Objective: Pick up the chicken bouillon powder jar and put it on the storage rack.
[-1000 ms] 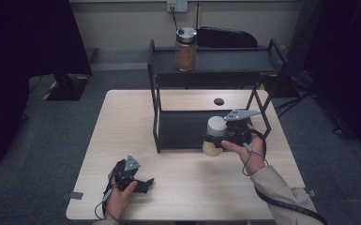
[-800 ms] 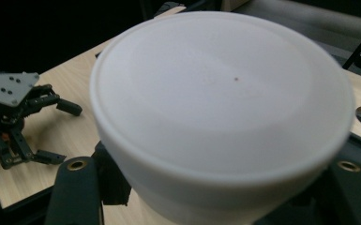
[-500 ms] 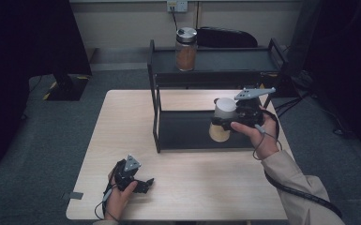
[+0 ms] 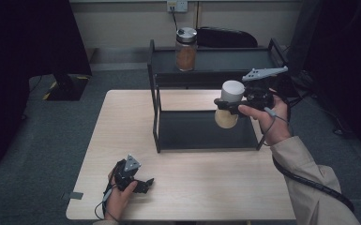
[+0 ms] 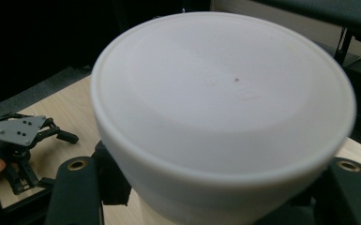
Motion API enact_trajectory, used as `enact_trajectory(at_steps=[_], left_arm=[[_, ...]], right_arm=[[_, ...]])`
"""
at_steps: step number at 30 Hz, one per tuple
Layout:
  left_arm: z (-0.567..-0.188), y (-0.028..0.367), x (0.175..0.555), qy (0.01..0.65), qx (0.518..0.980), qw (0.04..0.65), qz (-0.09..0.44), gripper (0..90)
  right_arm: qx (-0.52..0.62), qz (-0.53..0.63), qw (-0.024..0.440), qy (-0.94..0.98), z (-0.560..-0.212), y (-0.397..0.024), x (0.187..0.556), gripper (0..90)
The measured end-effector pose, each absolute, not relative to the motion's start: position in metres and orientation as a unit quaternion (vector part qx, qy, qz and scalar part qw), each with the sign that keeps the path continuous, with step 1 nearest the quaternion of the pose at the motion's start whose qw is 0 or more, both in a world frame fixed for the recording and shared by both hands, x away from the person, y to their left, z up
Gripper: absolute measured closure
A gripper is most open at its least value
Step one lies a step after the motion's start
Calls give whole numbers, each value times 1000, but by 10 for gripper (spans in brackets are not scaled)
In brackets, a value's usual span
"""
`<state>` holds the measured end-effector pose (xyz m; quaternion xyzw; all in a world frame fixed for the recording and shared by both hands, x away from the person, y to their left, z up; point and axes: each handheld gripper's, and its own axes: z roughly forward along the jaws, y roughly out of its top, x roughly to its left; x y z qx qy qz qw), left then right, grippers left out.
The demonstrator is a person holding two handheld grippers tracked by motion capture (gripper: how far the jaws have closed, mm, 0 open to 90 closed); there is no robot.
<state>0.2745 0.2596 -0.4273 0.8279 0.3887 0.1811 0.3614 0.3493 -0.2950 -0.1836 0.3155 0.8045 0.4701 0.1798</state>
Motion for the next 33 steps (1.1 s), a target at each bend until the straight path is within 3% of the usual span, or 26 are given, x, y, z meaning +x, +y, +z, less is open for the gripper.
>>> enact_trajectory(at_steps=[33], left_arm=[[-427, 260, 275, 389, 828, 362, 181, 0]], right_arm=[[323, 470, 207, 795, -101, -301, 351, 346]])
